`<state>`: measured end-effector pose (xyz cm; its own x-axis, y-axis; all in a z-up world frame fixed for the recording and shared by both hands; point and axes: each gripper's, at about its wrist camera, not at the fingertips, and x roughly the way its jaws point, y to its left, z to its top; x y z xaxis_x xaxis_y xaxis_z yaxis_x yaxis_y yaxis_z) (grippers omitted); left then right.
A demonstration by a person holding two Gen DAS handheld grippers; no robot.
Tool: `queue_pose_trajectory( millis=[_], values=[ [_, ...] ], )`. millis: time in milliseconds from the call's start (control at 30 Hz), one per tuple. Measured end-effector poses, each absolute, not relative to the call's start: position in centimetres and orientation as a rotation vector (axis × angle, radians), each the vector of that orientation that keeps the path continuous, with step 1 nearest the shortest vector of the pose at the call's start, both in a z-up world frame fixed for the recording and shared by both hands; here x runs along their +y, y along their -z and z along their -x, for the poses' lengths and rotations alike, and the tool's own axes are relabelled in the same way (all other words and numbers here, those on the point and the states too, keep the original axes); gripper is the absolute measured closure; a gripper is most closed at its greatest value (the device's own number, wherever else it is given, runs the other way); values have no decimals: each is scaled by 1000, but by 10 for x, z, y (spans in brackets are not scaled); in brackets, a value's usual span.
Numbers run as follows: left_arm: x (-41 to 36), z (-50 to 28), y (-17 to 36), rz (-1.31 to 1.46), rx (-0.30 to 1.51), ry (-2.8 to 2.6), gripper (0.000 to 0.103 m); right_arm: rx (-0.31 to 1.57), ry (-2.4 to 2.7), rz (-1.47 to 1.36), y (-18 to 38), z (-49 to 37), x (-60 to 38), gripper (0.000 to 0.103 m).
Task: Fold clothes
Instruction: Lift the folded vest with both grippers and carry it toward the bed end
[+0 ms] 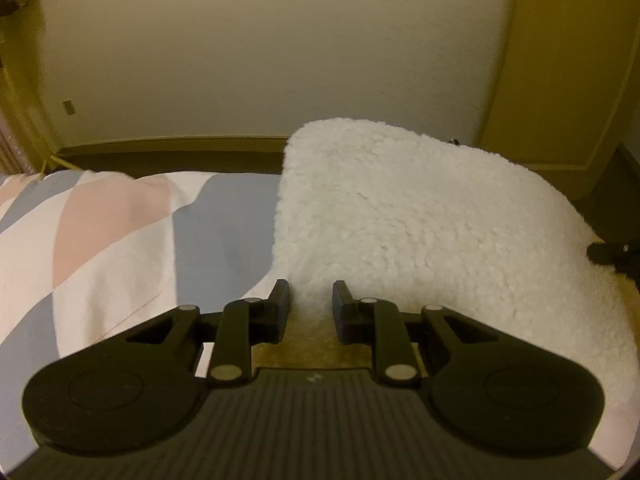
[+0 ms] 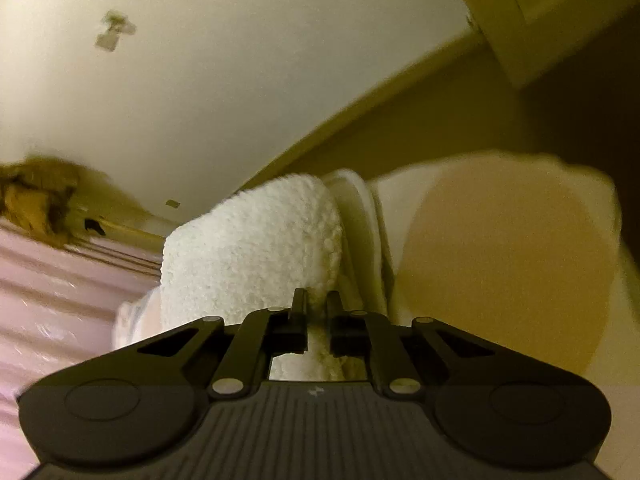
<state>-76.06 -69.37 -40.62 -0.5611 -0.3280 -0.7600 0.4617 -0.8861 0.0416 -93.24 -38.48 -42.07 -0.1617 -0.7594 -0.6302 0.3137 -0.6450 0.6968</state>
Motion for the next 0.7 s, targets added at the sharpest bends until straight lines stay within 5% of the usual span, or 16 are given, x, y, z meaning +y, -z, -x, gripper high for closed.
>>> queue_pose_trajectory(
  millis=[333, 467, 700],
  values=[
    [-694, 777, 417, -1179, 105, 2452, 85, -107, 2052, -1267, 430, 906, -421, 99],
    [-701, 764, 401, -1142, 127, 2421, 85, -42, 2082, -1238, 409, 904, -428, 77],
    [-693, 705, 367, -1020, 248, 2429, 94, 103, 2054, -945, 356, 862, -427, 77]
  ],
)
